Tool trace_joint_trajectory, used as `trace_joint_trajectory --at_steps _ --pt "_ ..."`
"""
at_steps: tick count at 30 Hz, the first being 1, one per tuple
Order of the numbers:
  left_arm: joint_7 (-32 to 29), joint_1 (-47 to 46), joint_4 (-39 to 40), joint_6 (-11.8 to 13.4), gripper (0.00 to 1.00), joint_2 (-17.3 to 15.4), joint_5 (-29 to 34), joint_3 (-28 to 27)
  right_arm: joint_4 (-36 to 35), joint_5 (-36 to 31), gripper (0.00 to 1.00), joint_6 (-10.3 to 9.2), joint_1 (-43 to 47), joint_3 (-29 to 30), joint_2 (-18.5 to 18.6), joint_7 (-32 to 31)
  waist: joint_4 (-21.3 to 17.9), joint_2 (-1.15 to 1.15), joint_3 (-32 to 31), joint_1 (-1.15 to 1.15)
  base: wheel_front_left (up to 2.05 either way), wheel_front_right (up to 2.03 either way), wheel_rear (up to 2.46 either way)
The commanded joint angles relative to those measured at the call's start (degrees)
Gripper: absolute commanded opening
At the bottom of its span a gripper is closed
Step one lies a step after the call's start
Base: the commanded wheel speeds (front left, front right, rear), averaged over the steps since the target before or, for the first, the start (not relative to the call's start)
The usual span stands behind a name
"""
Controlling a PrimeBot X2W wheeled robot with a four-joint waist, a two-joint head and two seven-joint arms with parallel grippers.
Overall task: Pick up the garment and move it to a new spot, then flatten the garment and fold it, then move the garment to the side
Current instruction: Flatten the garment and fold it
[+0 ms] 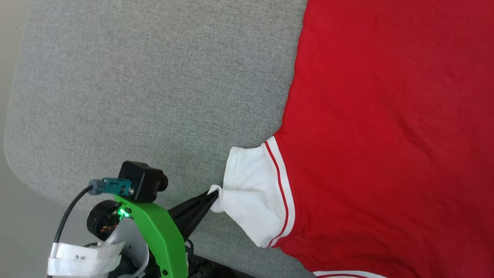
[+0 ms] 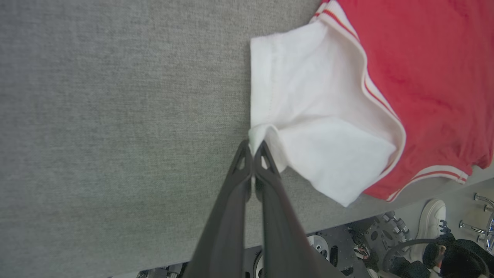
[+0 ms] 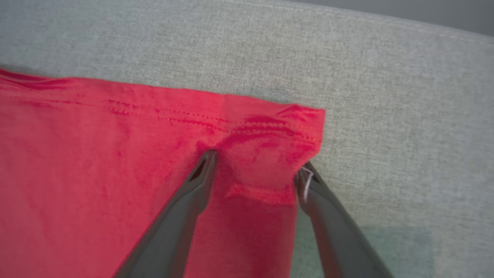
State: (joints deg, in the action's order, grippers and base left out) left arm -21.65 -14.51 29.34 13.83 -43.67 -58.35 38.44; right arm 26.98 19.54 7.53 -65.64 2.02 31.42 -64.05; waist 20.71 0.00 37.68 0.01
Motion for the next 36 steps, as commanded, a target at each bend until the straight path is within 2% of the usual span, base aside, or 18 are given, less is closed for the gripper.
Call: trace_joint_trajectory --at_steps 1,2,3,9,16,24,31,33,36 --pt "0.38 -1.09 -0.2 -0.33 0.0 0.42 0.75 -0.03 1.61 0.47 0.41 -0.04 1.5 -0.91 -0.74 -0.97 0.02 0.0 -0.02 -0.01 0.0 0.0 0.0" --pt "0.41 -1.15 -0.29 -0.37 0.0 0.46 0.78 -0.02 1.65 0.62 0.1 -0.04 1.53 -1.01 -0.58 -1.08 0.05 0.0 0.0 -0.01 0.0 0.0 0.0" --pt "0.44 -1.19 -0.35 -0.4 0.0 0.49 0.81 -0.01 1.68 0.72 0.0 -0.04 1.59 -1.08 -0.48 -1.13 0.07 0.0 0.01 -0.01 0.0 0.0 0.0" --pt "0.44 -1.41 -0.75 -0.24 0.0 0.54 1.25 0.17 1.88 0.99 0.0 -0.04 2.33 -0.94 -0.01 -0.73 0.0 0.0 -0.37 -0.01 0.0 0.0 0.0" --pt "0.33 -1.46 -1.28 -0.01 0.0 0.43 1.24 0.11 2.77 1.49 0.0 -0.04 5.36 -0.55 -0.42 1.25 -1.72 0.0 -3.67 -0.01 0.0 0.0 0.0" --pt "-0.53 -1.03 -2.8 0.69 0.0 -0.66 -0.31 -0.98 4.04 2.92 0.0 -0.04 11.87 -0.64 -1.23 4.04 -6.33 0.0 -10.21 -0.01 0.0 0.0 0.0" --pt "-0.96 1.09 -4.81 0.99 0.0 -1.88 -3.35 -2.28 3.82 5.29 0.0 -0.04 20.58 1.04 -3.92 9.67 -11.19 0.0 -17.61 -0.01 0.0 0.0 0.0" --pt "-1.08 1.61 -5.73 1.19 0.0 -2.85 -3.01 -2.33 3.2 6.2 0.0 -0.04 23.4 1.04 -4.13 10.42 -12.28 0.0 -19.26 -0.01 0.0 0.0 0.0" --pt "-0.65 2.76 -6.26 1.15 0.0 -2.65 -4.06 -2.52 2.25 7.27 0.0 -0.04 27.97 2.16 -4.43 11.8 -13.94 0.0 -21.78 -0.01 0.0 0.0 0.0"
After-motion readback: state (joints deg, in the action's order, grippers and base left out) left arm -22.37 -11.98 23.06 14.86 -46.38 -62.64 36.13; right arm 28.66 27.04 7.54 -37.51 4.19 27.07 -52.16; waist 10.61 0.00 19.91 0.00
